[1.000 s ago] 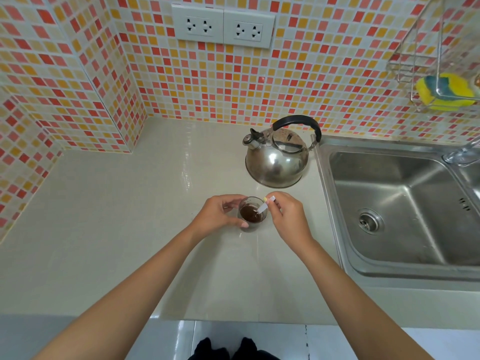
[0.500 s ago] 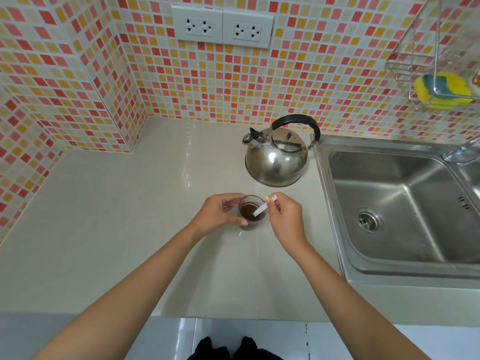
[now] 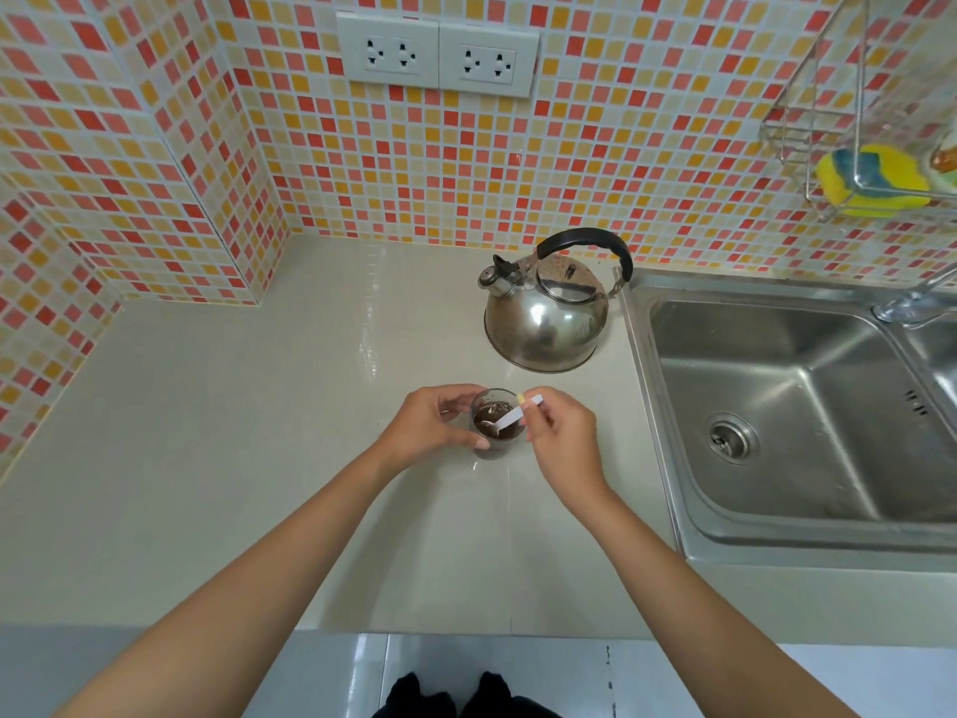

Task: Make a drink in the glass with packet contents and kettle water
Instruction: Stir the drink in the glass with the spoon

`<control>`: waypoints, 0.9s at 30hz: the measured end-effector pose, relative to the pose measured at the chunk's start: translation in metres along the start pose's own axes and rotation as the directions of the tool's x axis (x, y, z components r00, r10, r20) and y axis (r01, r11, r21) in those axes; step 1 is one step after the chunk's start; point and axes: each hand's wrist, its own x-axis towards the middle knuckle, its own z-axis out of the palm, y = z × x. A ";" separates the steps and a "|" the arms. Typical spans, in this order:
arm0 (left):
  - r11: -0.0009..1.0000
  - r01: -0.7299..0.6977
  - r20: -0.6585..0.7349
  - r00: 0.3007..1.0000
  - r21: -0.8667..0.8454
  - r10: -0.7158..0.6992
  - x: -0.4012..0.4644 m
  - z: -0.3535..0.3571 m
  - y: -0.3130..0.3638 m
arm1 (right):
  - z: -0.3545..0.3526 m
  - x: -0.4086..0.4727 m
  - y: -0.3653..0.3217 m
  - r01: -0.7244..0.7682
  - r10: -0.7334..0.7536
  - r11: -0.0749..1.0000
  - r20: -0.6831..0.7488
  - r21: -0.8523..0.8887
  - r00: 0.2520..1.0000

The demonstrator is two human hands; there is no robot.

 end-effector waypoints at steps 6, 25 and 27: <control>1.000 -0.016 0.016 1.000 -0.001 0.016 -0.001 0.000 0.002 | -0.007 0.008 -0.001 0.258 -0.231 0.939 0.139 -0.229 0.963; 1.000 -0.029 0.017 0.999 -0.012 0.029 0.002 -0.001 -0.003 | -0.001 0.003 -0.007 0.264 -0.224 0.942 0.194 -0.209 0.955; 0.999 -0.033 0.020 0.999 -0.009 0.033 0.001 -0.001 -0.003 | 0.000 0.007 -0.010 0.272 -0.231 0.939 0.199 -0.211 0.952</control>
